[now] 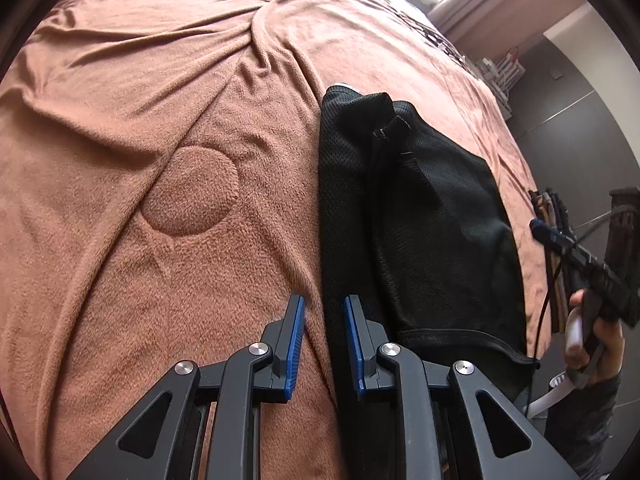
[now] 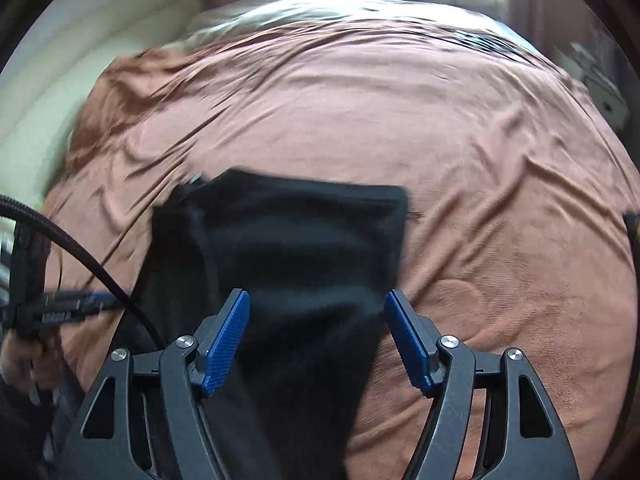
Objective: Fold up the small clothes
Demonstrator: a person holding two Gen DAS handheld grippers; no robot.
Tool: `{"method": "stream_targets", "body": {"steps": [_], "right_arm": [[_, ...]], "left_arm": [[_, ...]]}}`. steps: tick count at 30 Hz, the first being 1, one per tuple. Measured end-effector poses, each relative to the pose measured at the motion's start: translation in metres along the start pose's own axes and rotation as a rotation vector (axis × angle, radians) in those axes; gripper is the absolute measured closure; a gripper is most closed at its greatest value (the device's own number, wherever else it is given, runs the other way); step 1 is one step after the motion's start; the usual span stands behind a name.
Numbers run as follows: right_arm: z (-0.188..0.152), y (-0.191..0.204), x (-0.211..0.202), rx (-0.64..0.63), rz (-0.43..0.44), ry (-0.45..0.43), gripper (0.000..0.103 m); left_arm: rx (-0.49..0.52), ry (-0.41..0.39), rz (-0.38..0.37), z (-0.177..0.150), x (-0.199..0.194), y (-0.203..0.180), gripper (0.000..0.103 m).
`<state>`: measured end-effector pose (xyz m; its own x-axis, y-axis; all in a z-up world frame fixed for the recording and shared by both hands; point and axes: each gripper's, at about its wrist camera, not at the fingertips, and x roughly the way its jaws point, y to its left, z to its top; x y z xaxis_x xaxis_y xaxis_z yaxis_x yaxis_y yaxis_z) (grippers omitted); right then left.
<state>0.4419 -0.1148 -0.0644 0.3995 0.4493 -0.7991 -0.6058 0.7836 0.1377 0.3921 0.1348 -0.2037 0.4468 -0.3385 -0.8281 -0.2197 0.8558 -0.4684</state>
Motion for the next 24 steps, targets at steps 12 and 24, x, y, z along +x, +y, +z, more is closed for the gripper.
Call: {"method": "stream_targets", "body": {"steps": [12,24], "right_arm": [[-0.015,0.087,0.018,-0.326,-0.020,0.136,0.035],[-0.040,0.134,0.038,-0.610,-0.179,0.173,0.034]], "left_arm": [[-0.037,-0.001,-0.067,-0.010,-0.007,0.012,0.081],[-0.013,0.020,-0.065,-0.011,0.004,0.005,0.081]]}}
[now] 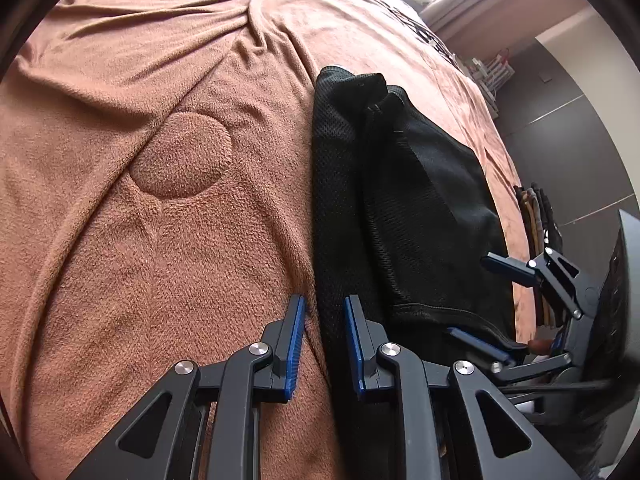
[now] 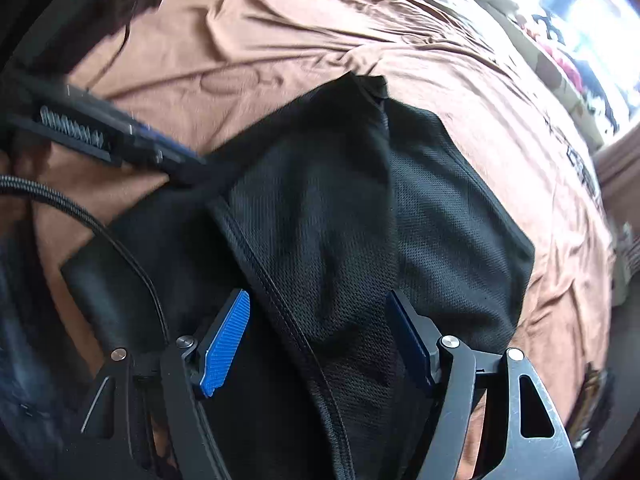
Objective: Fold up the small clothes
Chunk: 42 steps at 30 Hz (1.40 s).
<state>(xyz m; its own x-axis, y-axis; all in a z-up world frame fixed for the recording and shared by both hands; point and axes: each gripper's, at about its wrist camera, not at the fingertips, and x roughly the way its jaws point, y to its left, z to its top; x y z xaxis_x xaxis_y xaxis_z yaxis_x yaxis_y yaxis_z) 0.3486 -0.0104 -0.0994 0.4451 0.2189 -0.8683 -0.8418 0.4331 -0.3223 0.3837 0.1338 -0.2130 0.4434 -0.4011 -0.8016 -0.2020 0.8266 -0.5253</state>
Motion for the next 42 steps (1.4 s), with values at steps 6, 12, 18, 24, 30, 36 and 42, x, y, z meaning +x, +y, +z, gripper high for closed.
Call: {"method": "stream_targets", "body": {"steps": [6,12,18,24,30,36,42], "right_arm": [[0.006,-0.018,0.013,0.091,-0.057,0.006,0.034],[0.000,-0.054,0.026,0.261,-0.084,0.019,0.034],[-0.019,-0.101,0.037,0.493,-0.076,0.019,0.034],[-0.044,-0.142,0.046,0.720,-0.035,0.017,0.034],[-0.062,-0.154,0.031,0.791,0.003,-0.024,0.034],[-0.075,-0.163,0.028,0.835,0.195,-0.108,0.034],[-0.087,-0.189,0.053,0.860,0.382,-0.152,0.034]], "left_arm": [[0.013,0.001,0.013,0.000,0.002,-0.002,0.081],[0.016,0.001,0.016,0.000,0.005,-0.007,0.081],[0.018,0.003,0.018,0.000,0.005,-0.008,0.081],[0.016,0.005,0.019,0.000,0.004,-0.009,0.081],[0.019,0.004,0.023,0.009,-0.001,-0.010,0.081],[-0.012,-0.010,0.010,0.025,0.000,-0.004,0.081],[-0.020,-0.021,-0.007,0.041,0.008,-0.002,0.081]]}}
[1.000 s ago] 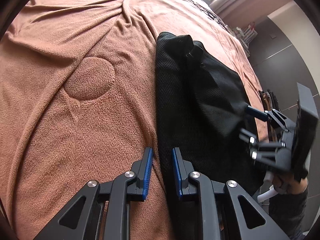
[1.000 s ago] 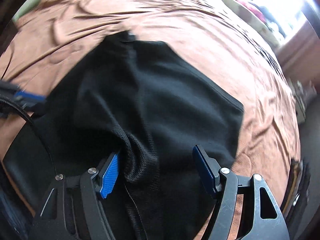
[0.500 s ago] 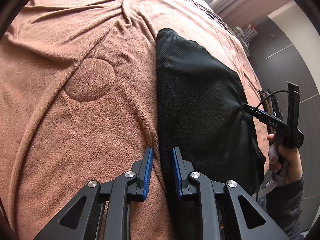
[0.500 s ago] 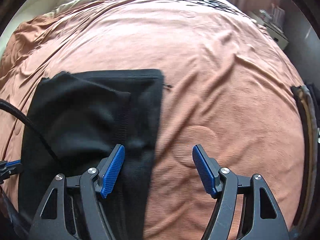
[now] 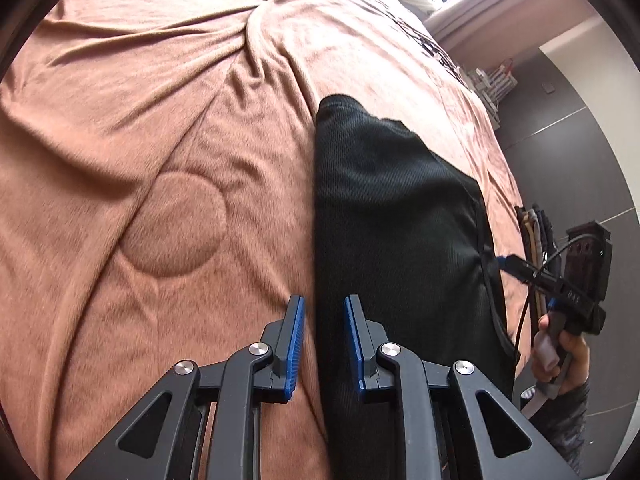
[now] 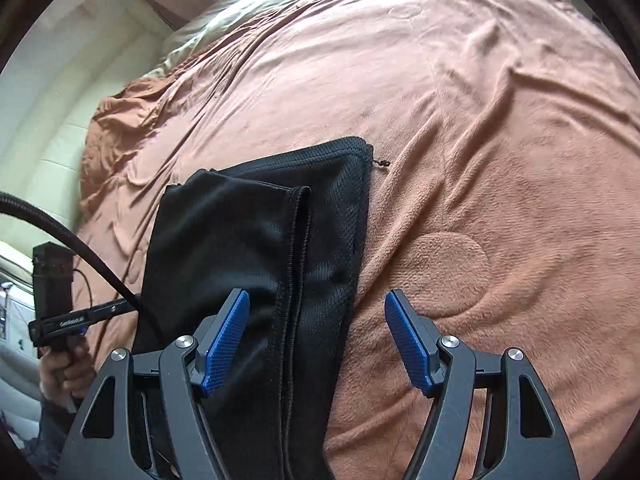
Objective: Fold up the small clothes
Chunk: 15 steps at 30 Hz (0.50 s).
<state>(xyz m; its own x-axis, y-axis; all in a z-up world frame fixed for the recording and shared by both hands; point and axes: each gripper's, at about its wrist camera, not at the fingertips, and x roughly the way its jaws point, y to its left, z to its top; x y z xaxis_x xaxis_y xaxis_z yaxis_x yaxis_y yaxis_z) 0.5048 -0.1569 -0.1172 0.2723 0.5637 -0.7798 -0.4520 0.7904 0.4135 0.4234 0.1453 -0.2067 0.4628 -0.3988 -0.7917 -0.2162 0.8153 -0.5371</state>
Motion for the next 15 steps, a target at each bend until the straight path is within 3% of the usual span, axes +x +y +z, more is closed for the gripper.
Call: {"method": "stream_targets", "body": {"steps": [10,13,15], "right_arm": [[0.030,-0.034,0.035,0.057,0.211,0.030,0.035],[0.039,-0.042,0.045,0.055,0.272,0.028,0.051],[0.040,-0.048,0.057,0.064,0.296,0.046,0.055]], "left_arm": [[-0.045,-0.012,-0.037,0.031,0.019,0.001,0.081],[-0.046,-0.011,-0.041,0.042,0.024,0.000,0.081],[-0.055,-0.012,-0.051,0.049,0.029,0.001,0.081]]}}
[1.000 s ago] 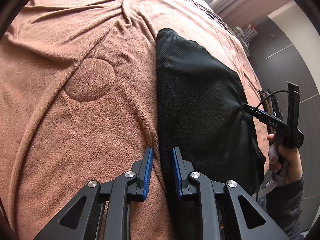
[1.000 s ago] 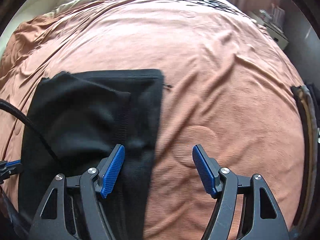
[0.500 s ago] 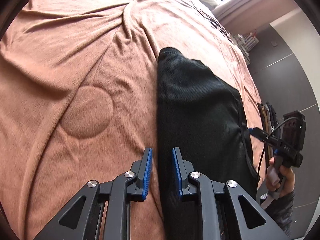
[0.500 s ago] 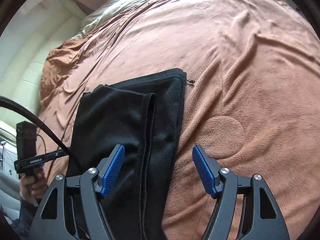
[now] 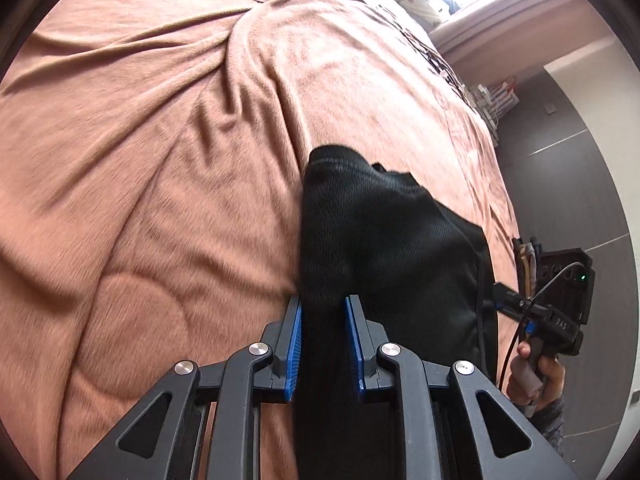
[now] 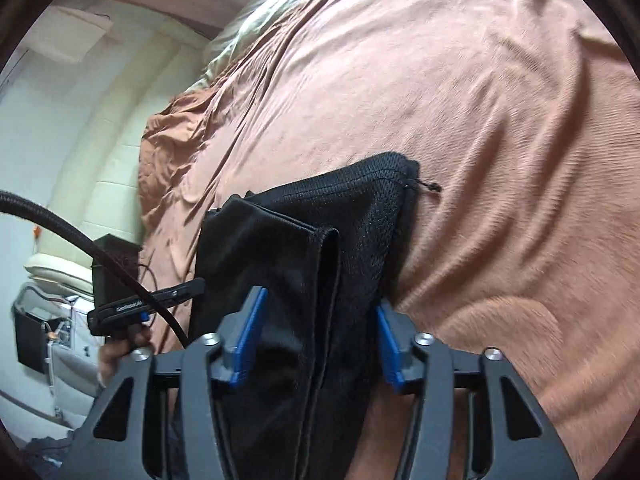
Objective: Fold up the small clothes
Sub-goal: 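Close both grippers on the folded shirt end and lift it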
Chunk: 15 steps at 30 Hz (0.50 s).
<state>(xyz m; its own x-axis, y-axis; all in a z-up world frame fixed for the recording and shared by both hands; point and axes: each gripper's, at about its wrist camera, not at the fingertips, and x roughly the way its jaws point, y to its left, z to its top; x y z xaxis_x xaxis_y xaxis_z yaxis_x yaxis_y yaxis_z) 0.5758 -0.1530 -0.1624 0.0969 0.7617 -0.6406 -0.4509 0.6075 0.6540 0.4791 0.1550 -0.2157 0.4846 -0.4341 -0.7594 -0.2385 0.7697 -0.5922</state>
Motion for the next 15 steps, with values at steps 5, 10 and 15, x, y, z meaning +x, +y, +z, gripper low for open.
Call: {"method": "stream_targets", "body": {"steps": [5,10,15], "right_arm": [[0.012,0.000,0.015,-0.031,-0.002,0.013,0.056],[0.016,0.009,0.023,-0.060,-0.084,0.022,0.082],[0.011,0.036,0.015,-0.117,-0.151,-0.001,0.097]], "left_arm": [[-0.015,-0.024,-0.025,0.016,0.010,0.002,0.081],[-0.028,-0.051,-0.036,0.029,0.018,0.002,0.082],[0.005,-0.075,-0.019,0.026,0.007,-0.007,0.096]]}}
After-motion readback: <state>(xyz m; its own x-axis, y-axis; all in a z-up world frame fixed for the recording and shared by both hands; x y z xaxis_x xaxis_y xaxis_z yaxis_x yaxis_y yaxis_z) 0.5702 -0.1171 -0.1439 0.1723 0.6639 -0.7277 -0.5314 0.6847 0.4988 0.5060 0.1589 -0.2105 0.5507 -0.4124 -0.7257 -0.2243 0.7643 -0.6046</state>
